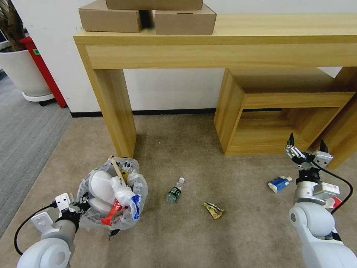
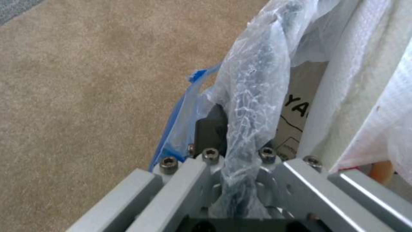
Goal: Pick up the trash bin and place the garbage on the floor into it.
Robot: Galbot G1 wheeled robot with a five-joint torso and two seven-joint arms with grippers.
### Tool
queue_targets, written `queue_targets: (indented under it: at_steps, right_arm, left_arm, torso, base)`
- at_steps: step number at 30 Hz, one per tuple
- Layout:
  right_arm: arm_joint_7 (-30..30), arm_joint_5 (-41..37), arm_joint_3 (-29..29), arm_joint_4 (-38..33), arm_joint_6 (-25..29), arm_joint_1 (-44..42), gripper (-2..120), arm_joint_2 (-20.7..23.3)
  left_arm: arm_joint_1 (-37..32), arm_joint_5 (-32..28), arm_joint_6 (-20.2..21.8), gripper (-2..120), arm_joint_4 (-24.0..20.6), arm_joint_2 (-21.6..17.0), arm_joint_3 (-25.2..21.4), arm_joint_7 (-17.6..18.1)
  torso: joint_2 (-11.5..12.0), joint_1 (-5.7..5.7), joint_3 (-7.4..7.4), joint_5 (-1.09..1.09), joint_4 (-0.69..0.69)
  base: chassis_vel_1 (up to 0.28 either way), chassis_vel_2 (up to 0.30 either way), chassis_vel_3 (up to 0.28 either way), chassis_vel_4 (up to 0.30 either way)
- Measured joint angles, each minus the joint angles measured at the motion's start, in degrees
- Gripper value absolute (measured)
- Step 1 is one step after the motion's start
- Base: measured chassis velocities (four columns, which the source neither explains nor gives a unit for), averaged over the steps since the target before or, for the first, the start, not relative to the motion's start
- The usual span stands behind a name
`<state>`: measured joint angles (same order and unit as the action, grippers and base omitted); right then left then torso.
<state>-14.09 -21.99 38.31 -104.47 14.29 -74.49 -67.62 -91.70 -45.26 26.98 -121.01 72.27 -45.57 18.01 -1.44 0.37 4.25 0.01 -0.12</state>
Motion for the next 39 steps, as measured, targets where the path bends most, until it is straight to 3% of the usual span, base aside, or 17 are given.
queue_targets:
  at_steps: [9,12,14,17,26,33,39]
  right_arm:
    - [-2.9,-2.5,-6.2,-1.2,-4.4,-2.6,100,1.9]
    - [-10.1,-7.1,-10.1,-1.7,-14.3,-4.5,100,4.7]
    - [-11.3,-8.1,-10.9,-1.7,-16.9,-4.9,100,5.7]
    - [-14.7,-14.4,-14.8,-1.6,-25.1,-6.0,100,9.8]
    - [-14.9,-22.2,-25.7,3.2,-32.9,-3.6,100,15.4]
    - [-13.8,-20.9,-36.3,9.6,-35.4,2.9,100,17.7]
    - [-11.9,-17.3,-44.2,14.1,-32.4,8.8,100,18.0]
  left_arm:
    - [0.1,0.4,-0.2,0,0.4,0.1,0.0,0.0]
    - [0.1,0.7,-0.4,0,0.7,0.2,0.0,-0.1]
    - [0.1,0.7,-0.5,0,0.7,0.2,0.0,-0.1]
    - [0.4,0.8,-0.8,0,1.0,0.4,0.1,-0.1]
    - [0.5,1.3,-1.2,0,1.4,1.5,0.2,-0.2]
    - [0.6,1.7,-2.0,0,2.0,2.3,0.1,-0.3]
    - [0.4,2.3,-2.5,0,2.2,3.1,0.1,-0.5]
  torso:
    - [0.0,0.00,0.00,0.00,0.00]
    - [0.0,0.00,0.00,0.01,0.00]
    - [0.0,0.00,0.00,0.01,0.01]
    - [0.0,0.00,0.00,-0.01,-0.01]
    - [0.0,0.00,0.00,-0.01,0.00]
    - [0.0,0.00,0.00,0.00,0.00]
    - [0.0,0.00,0.00,0.01,0.01]
  base:
    - [0.000,0.000,0.000,0.000]
    - [0.000,0.000,0.000,0.000]
    - [0.000,0.000,0.000,0.000]
    - [0.000,0.000,0.000,0.000]
    - [0.000,0.000,0.000,0.000]
    - [0.000,0.000,0.000,0.000]
    - [0.000,0.000,0.000,0.000]
